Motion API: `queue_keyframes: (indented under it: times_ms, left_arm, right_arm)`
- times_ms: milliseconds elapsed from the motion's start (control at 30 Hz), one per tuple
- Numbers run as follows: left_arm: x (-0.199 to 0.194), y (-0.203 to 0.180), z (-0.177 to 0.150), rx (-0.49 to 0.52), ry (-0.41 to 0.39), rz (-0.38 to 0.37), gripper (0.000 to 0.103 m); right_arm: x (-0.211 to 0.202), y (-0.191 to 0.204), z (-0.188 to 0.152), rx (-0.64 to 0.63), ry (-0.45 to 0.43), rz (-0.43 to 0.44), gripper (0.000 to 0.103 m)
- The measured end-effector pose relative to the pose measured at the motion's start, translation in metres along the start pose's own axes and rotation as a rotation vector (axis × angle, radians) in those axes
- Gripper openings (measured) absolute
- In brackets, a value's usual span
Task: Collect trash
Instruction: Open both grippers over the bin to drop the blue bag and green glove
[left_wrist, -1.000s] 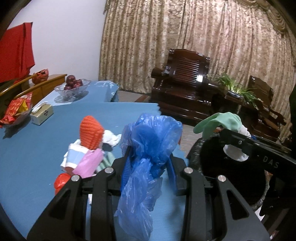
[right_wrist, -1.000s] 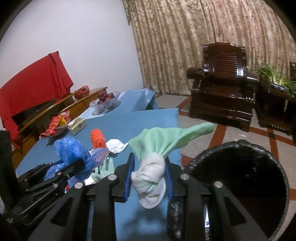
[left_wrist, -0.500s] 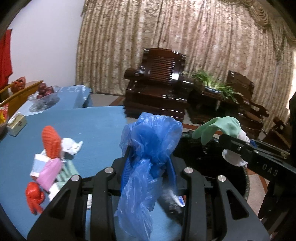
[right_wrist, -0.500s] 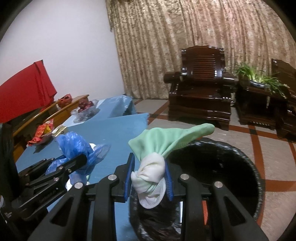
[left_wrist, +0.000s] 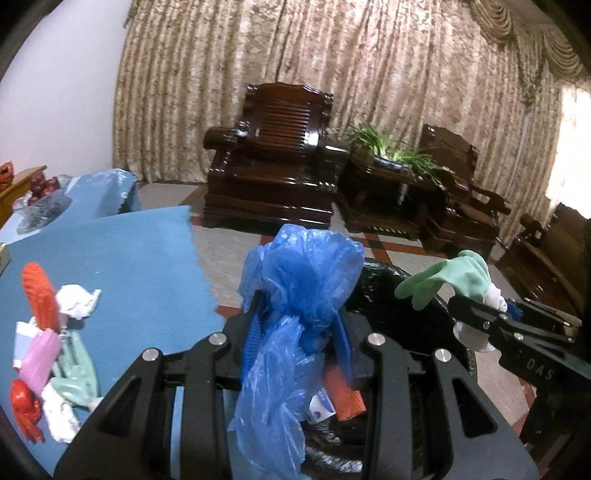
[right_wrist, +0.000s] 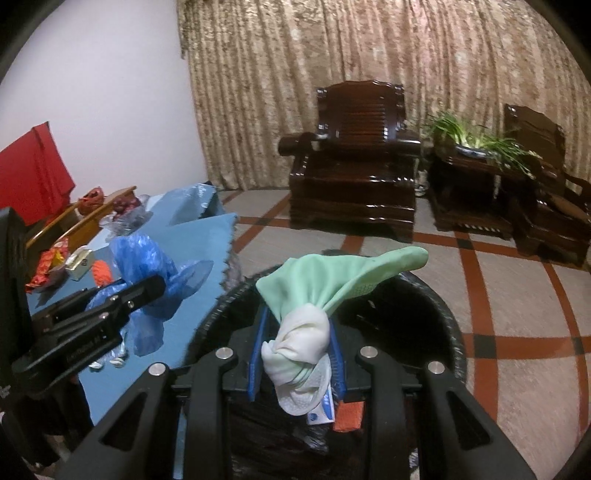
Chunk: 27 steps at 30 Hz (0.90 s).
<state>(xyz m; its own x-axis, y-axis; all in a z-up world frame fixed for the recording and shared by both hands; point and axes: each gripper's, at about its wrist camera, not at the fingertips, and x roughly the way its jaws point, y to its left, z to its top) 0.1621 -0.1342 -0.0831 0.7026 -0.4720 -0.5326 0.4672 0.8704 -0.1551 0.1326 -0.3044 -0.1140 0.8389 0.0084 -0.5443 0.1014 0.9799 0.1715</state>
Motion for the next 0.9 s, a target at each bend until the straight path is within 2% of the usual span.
queue_keyframes:
  times_ms: [200, 467, 500, 600, 633, 700, 800, 867, 900]
  left_arm:
    - [0.028, -0.017, -0.002, 0.014, 0.041, -0.045, 0.034]
    - [0.050, -0.022, -0.005, 0.030, 0.077, -0.085, 0.041]
    - [0.052, -0.022, -0.006, 0.024, 0.085, -0.093, 0.043]
    - [0.053, -0.019, -0.007, 0.016, 0.092, -0.103, 0.060]
    - [0.052, -0.019, -0.008, 0.014, 0.091, -0.105, 0.066]
    - [0.051, -0.018, -0.009, 0.019, 0.086, -0.099, 0.068]
    - [0.046, -0.016, -0.009, 0.021, 0.076, -0.091, 0.072]
    - [0.040, -0.013, -0.008, 0.021, 0.064, -0.081, 0.076]
    - [0.039, -0.012, -0.007, 0.021, 0.061, -0.078, 0.077]
  right_arm:
    - [0.009, -0.018, -0.010, 0.021, 0.031, -0.029, 0.030]
    - [0.016, -0.032, -0.026, 0.043, 0.068, -0.040, 0.030]
    - [0.017, -0.034, -0.028, 0.047, 0.075, -0.042, 0.030]
    - [0.020, -0.037, -0.036, 0.053, 0.103, -0.057, 0.033]
    - [0.021, -0.038, -0.037, 0.055, 0.109, -0.060, 0.035]
    - [0.020, -0.039, -0.039, 0.057, 0.109, -0.066, 0.039]
    - [0.017, -0.039, -0.040, 0.056, 0.097, -0.083, 0.059]
    - [0.015, -0.037, -0.039, 0.049, 0.088, -0.087, 0.062]
    - [0.015, -0.036, -0.040, 0.048, 0.087, -0.089, 0.068]
